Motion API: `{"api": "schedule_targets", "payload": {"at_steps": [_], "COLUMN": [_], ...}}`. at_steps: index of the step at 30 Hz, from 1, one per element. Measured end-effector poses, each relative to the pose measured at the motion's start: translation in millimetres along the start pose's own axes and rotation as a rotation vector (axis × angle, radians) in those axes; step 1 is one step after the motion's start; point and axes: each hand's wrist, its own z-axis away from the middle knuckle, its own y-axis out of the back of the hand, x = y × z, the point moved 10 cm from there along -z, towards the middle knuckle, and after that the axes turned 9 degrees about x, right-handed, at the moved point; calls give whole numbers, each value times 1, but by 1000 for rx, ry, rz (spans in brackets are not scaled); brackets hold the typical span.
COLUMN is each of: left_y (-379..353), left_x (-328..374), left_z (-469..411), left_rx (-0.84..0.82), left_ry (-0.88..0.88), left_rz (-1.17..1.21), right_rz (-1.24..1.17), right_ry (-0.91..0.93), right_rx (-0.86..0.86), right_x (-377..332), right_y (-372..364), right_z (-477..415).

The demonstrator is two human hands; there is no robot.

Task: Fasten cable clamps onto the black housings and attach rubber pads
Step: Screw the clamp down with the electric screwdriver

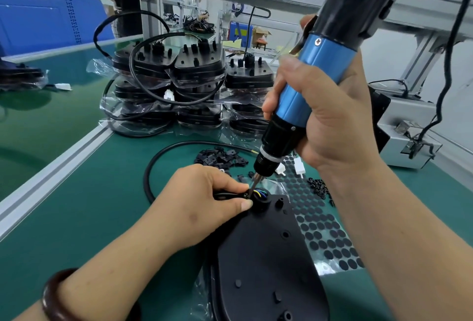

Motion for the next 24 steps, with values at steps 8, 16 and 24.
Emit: {"api": "schedule_targets", "payload": {"at_steps": [8,16,24], "left_y": [1,1,-1], "left_x": [2,2,1], "left_z": [1,0,-1], "left_rx": [-2,3,-27], "left_ry": [12,21,4], "left_rz": [15,30,-1], "right_rz": [-19,1,-16], "right_ry": [0,3,28], "right_rx": [-10,-73,-259], "right_x": [-1,1,5], "right_y": [-3,-12,-40], "right_z": [0,-1,-4]}}
